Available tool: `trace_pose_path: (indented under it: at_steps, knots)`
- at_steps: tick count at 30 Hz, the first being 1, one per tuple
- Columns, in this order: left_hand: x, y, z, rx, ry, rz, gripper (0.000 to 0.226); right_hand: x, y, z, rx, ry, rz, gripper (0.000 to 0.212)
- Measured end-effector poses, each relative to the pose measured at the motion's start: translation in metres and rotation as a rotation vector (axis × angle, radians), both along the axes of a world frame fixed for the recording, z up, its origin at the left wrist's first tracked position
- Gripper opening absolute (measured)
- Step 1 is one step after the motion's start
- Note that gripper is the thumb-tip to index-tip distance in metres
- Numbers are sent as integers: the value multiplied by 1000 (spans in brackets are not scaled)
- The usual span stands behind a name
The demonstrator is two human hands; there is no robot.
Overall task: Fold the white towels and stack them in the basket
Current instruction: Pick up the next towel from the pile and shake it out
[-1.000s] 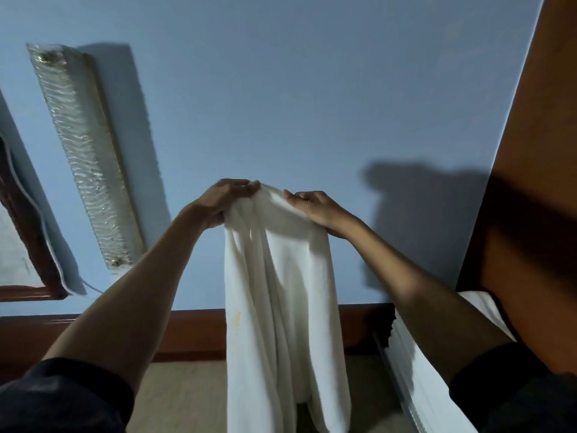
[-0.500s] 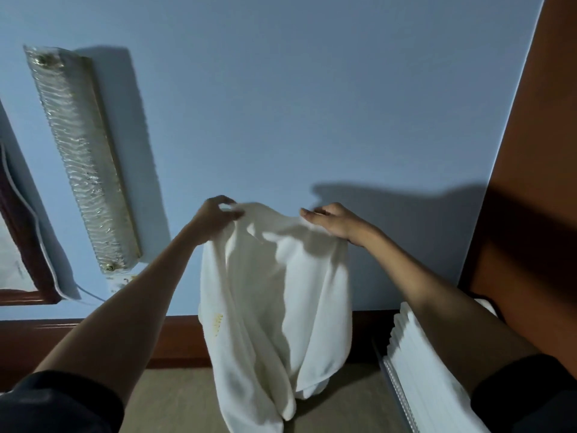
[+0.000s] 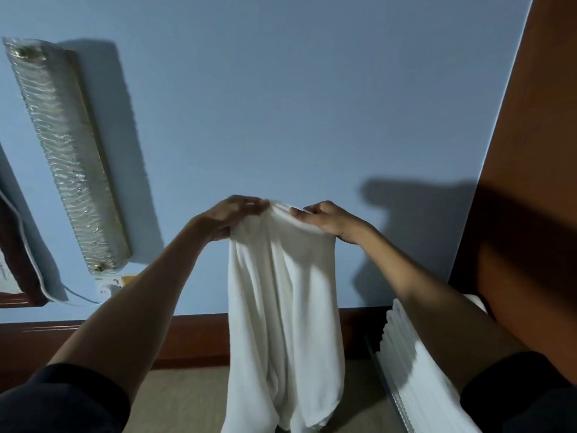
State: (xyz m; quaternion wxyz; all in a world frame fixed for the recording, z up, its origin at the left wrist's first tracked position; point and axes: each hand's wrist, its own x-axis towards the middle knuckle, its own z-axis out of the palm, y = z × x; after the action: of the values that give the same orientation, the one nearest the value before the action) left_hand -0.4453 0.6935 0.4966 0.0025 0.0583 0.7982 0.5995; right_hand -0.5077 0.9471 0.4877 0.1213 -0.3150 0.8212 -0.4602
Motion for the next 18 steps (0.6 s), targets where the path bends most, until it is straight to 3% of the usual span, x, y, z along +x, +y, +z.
trace_pose_path:
  at_steps: [3,7,9,13,18]
  knots:
    - [-7,-2,2,167,71,207,33,-1,2,-3,-4,-28,-12,78]
    - [-17,-12,-1,366,142,457,25,-4,12,-8,13,-75,-35,69]
    - [-21,-19,-3,430,158,602,31,-2,19,-12,88,-142,0,54]
    - [-24,-33,-7,382,143,774,32,1,35,-23,288,-312,82,33]
    - [-23,-36,-8,288,78,823,29,-11,47,-38,290,-493,121,57]
